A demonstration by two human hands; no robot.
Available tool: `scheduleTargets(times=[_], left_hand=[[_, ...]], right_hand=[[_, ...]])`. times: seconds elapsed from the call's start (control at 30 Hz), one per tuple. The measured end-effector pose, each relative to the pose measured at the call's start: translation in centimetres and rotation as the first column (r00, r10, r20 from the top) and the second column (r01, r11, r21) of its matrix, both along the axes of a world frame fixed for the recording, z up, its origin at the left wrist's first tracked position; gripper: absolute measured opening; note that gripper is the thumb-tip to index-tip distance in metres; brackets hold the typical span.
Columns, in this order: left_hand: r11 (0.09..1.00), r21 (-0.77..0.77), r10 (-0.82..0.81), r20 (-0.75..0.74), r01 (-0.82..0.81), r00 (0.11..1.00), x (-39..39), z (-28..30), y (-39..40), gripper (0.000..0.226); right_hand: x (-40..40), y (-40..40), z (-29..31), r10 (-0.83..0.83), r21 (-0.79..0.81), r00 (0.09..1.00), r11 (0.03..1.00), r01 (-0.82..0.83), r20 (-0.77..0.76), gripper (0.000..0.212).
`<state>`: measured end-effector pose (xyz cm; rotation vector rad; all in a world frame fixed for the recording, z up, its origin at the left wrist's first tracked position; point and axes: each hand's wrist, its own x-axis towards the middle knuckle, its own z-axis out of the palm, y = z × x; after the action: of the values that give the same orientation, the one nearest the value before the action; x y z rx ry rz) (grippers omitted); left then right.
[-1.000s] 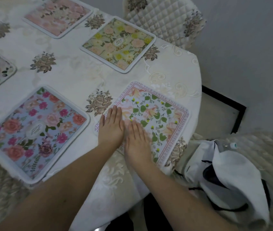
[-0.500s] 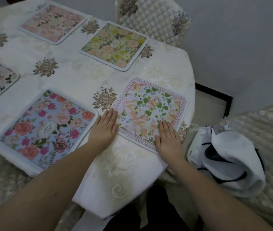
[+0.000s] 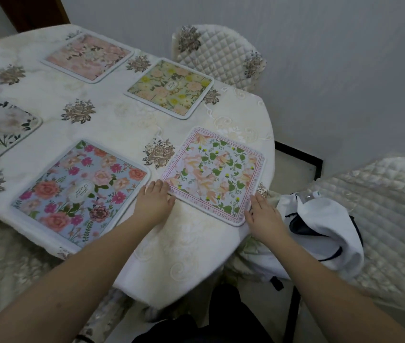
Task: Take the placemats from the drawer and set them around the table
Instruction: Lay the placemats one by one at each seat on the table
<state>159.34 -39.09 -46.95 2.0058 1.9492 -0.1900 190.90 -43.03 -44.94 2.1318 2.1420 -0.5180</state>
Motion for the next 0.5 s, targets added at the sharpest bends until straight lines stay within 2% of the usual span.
scheduleTargets(times=[0.23,0.37,0.5], left_hand=[[0.995,0.096,-0.018,0.125,0.006,0.992,2.1,3.7,-2.5,0.061],[0.985,0.173,-0.006,0.125,-0.016,0.992,2.4,5.7,-3.6,0.062],[0.984,0.176,0.013,0.096,-0.03,0.995,1.6,7.5,-4.6,0.064]], right_hand=[[-2.2,-2.8,4.1,0.02,0.061,1.0,0.998,-0.02,0.003,0.06],[-3.0,-3.3,5.8,0.053,0.096,0.998,0.994,-0.056,0.034,0.06],[-3.9,-3.2,6.8,0.095,0.108,0.994,0.989,-0.1,0.047,0.063]])
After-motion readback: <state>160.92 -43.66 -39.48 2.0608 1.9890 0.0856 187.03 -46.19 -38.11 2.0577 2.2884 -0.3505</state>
